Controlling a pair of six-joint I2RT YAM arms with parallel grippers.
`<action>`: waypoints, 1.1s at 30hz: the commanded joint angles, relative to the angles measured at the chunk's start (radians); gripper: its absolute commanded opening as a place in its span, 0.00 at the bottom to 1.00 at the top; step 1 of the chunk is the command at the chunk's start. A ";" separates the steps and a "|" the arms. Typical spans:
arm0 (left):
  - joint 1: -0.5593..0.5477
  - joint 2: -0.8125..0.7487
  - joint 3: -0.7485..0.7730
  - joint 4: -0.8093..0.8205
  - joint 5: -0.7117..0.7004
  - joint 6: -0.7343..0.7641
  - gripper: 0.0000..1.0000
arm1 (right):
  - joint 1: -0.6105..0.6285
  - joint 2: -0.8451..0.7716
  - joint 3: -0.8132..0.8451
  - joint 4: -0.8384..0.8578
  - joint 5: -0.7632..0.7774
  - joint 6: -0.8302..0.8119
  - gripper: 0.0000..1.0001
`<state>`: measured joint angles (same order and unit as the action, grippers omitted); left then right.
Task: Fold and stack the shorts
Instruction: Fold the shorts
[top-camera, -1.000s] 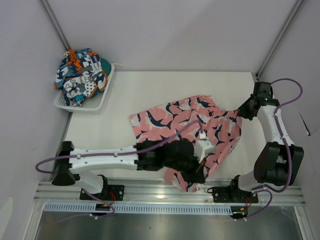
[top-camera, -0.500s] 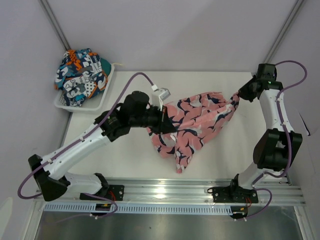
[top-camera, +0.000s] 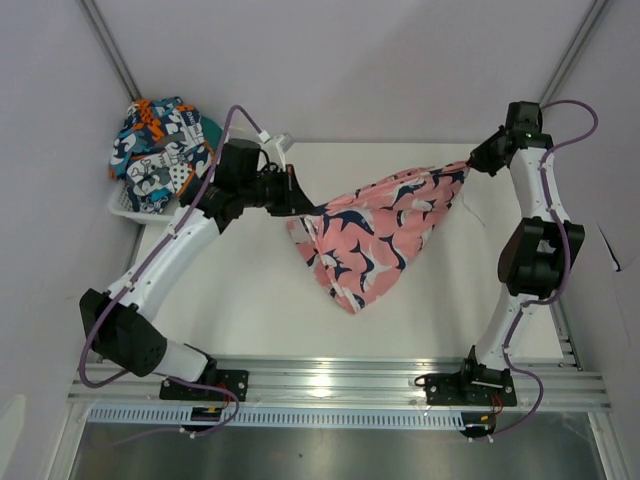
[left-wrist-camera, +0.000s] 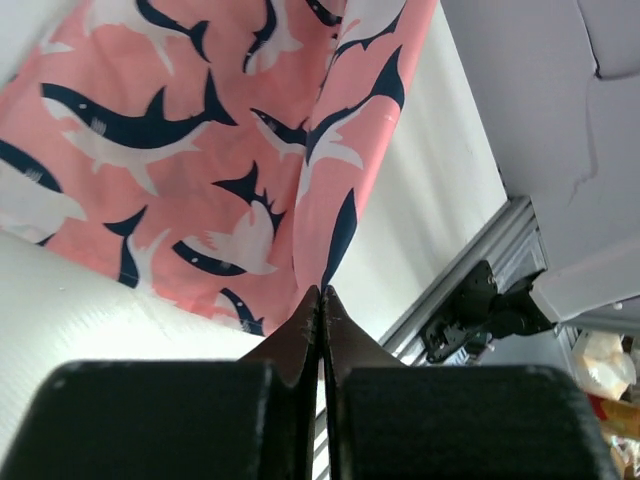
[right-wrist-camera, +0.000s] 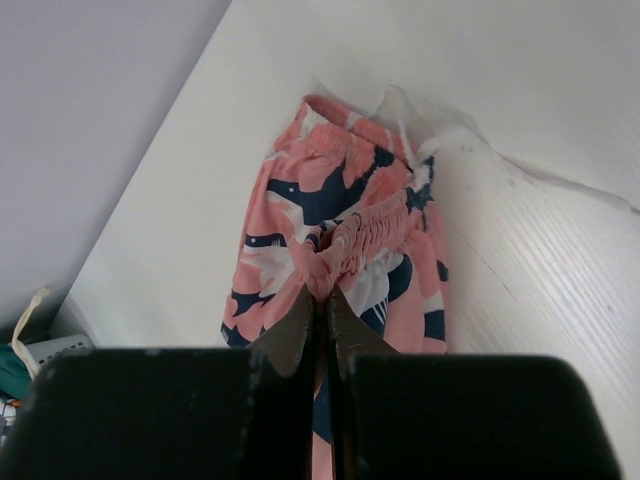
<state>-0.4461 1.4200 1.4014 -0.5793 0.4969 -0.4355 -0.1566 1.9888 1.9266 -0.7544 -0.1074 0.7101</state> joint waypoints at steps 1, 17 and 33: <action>0.078 0.013 0.013 0.035 0.043 0.011 0.00 | 0.008 0.074 0.124 0.053 -0.046 -0.010 0.02; 0.228 0.177 -0.131 0.213 -0.092 -0.045 0.00 | 0.078 0.295 0.251 0.385 -0.175 0.141 0.06; 0.271 0.455 -0.196 0.383 -0.264 -0.132 0.60 | 0.092 0.480 0.306 0.731 -0.316 0.158 0.99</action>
<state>-0.1806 1.9320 1.2160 -0.2714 0.2996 -0.5236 -0.0307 2.5835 2.2925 -0.1307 -0.3813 0.9161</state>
